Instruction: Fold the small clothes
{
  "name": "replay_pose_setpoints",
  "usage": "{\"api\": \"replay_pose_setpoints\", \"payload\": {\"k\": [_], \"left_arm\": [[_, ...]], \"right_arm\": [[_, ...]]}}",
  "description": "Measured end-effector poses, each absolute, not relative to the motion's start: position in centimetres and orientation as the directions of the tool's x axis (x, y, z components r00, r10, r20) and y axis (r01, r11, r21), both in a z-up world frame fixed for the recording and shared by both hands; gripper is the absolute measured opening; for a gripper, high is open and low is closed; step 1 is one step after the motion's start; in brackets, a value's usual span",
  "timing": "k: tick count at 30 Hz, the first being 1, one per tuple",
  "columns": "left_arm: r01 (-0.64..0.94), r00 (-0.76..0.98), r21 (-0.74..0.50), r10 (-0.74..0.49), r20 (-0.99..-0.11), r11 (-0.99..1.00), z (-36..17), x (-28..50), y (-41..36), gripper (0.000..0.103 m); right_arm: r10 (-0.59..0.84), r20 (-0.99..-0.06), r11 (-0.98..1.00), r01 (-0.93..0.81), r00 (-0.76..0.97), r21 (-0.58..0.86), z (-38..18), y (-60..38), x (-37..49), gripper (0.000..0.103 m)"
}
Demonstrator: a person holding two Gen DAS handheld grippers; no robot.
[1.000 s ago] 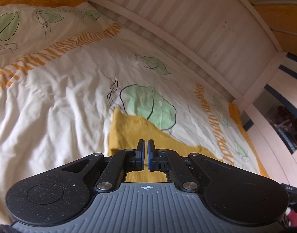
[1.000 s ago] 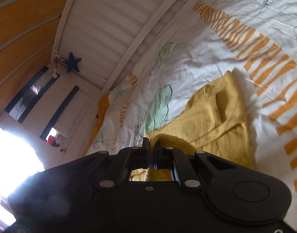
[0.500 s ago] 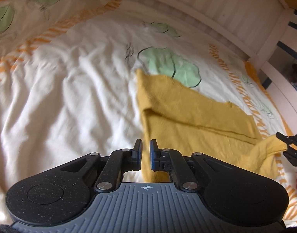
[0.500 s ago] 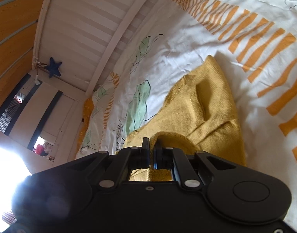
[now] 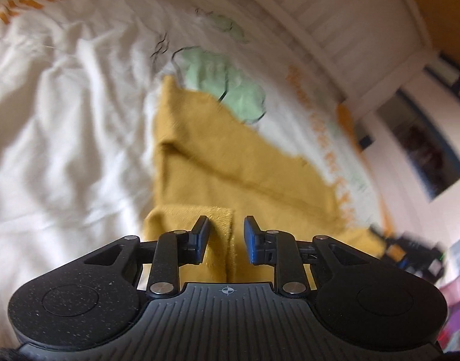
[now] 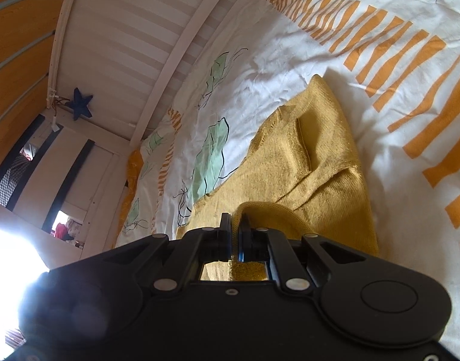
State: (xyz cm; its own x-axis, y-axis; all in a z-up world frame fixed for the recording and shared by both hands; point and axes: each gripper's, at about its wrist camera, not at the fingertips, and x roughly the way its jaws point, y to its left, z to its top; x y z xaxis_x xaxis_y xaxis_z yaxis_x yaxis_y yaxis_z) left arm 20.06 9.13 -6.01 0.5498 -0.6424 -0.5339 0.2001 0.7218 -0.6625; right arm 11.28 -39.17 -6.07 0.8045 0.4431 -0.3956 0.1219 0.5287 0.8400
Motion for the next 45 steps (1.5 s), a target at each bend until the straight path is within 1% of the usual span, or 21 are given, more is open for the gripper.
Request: {"api": "replay_pose_setpoints", "payload": {"k": [3, 6, 8, 10, 12, 15, 17, 19, 21, 23, 25, 29, 32, 35, 38, 39, 40, 41, 42, 43, 45], "left_arm": [[0.162, 0.604, -0.715, -0.641, -0.473, 0.68, -5.6, 22.8, 8.9, 0.024], [0.172, 0.651, -0.659, -0.587, -0.482, 0.732, -4.4, 23.9, 8.6, 0.024], [0.215, 0.66, -0.579, -0.554, -0.507, 0.786, -3.7, 23.7, 8.4, 0.027], [0.268, 0.654, -0.478, -0.522, -0.547, 0.837, -3.5, 22.8, 8.2, 0.035], [0.321, 0.65, -0.368, -0.486, -0.584, 0.873, -3.6, 21.8, 8.1, 0.036], [0.397, 0.67, -0.222, -0.446, -0.593, 0.891, -3.7, 19.7, 8.6, 0.038], [0.437, 0.68, -0.156, -0.439, -0.588, 0.886, -3.6, 18.3, 9.2, 0.044], [0.477, 0.677, -0.113, -0.447, -0.584, 0.872, -3.5, 17.4, 9.7, 0.057], [0.519, 0.65, -0.09, -0.46, -0.605, 0.85, -3.8, 17.1, 9.9, 0.067], [0.553, 0.607, -0.09, -0.474, -0.638, 0.828, -4.2, 17.4, 9.5, 0.067], [0.587, 0.578, -0.087, -0.492, -0.651, 0.805, -4.5, 17.7, 9.0, 0.067], [0.674, 0.554, 0.01, -0.496, -0.669, 0.739, -5.1, 18.6, 6.9, 0.067], [0.733, 0.501, 0.043, -0.495, -0.71, 0.679, -6.2, 19.3, 6.1, 0.067], [0.769, 0.449, 0.013, -0.525, -0.723, 0.639, -6.9, 19.6, 6.3, 0.064], [0.787, 0.412, -0.02, -0.55, -0.726, 0.617, -7.1, 19.7, 6.2, 0.053], [0.791, 0.405, -0.031, -0.561, -0.722, 0.611, -7.2, 19.7, 6.2, 0.042], [0.787, 0.411, -0.038, -0.569, -0.712, 0.616, -7.2, 19.6, 6.2, 0.027], [0.774, 0.43, -0.04, -0.571, -0.699, 0.632, -7.1, 19.6, 6.3, 0.018], [0.753, 0.454, -0.047, -0.57, -0.685, 0.657, -7.1, 19.6, 6.4, 0.005], [0.725, 0.469, -0.074, -0.568, -0.676, 0.685, -7.0, 19.8, 6.7, 0.002], [0.676, 0.485, -0.127, -0.567, -0.666, 0.726, -7.0, 20.0, 7.1, 0.002]], "right_arm": [[0.435, -0.391, 0.516, 0.132, 0.811, 0.847, -6.3, -39.3, 11.4, 0.013], [0.425, -0.391, 0.514, 0.138, 0.816, 0.847, -6.4, -39.6, 11.5, 0.013], [0.421, -0.391, 0.509, 0.144, 0.818, 0.849, -6.6, -39.9, 11.5, 0.013], [0.421, -0.395, 0.507, 0.149, 0.817, 0.849, -6.9, -40.1, 11.5, 0.013], [0.423, -0.399, 0.504, 0.154, 0.814, 0.85, -7.2, -40.1, 11.5, 0.014], [0.425, -0.399, 0.498, 0.158, 0.812, 0.853, -7.4, -40.2, 11.4, 0.014], [0.427, -0.399, 0.498, 0.157, 0.811, 0.853, -7.4, -40.2, 11.4, 0.014], [0.428, -0.401, 0.501, 0.157, 0.81, 0.851, -7.4, -40.2, 11.4, 0.014], [0.428, -0.404, 0.502, 0.159, 0.809, 0.85, -7.4, -40.2, 11.4, 0.014], [0.428, -0.407, 0.503, 0.161, 0.807, 0.849, -7.4, -40.1, 11.4, 0.014], [0.43, -0.41, 0.502, 0.163, 0.804, 0.849, -7.5, -40.0, 11.4, 0.014], [0.435, -0.411, 0.499, 0.166, 0.801, 0.851, -7.6, -39.8, 11.5, 0.015], [0.437, -0.41, 0.498, 0.164, 0.801, 0.851, -7.5, -39.9, 11.4, 0.015], [0.438, -0.413, 0.501, 0.165, 0.799, 0.85, -7.6, -39.9, 11.3, 0.015], [0.437, -0.418, 0.499, 0.172, 0.796, 0.849, -7.8, -40.0, 11.3, 0.015], [0.437, -0.419, 0.497, 0.175, 0.796, 0.85, -7.9, -40.0, 11.2, 0.015], [0.437, -0.421, 0.495, 0.178, 0.795, 0.85, -8.0, -40.0, 11.2, 0.015], [0.436, -0.422, 0.494, 0.181, 0.795, 0.851, -8.1, -40.0, 11.2, 0.015], [0.437, -0.423, 0.493, 0.182, 0.794, 0.851, -8.2, -40.0, 11.1, 0.016], [0.437, -0.424, 0.494, 0.182, 0.793, 0.85, -8.2, -39.9, 11.1, 0.016], [0.438, -0.423, 0.495, 0.18, 0.793, 0.85, -8.2, -39.9, 11.1, 0.016]]}}
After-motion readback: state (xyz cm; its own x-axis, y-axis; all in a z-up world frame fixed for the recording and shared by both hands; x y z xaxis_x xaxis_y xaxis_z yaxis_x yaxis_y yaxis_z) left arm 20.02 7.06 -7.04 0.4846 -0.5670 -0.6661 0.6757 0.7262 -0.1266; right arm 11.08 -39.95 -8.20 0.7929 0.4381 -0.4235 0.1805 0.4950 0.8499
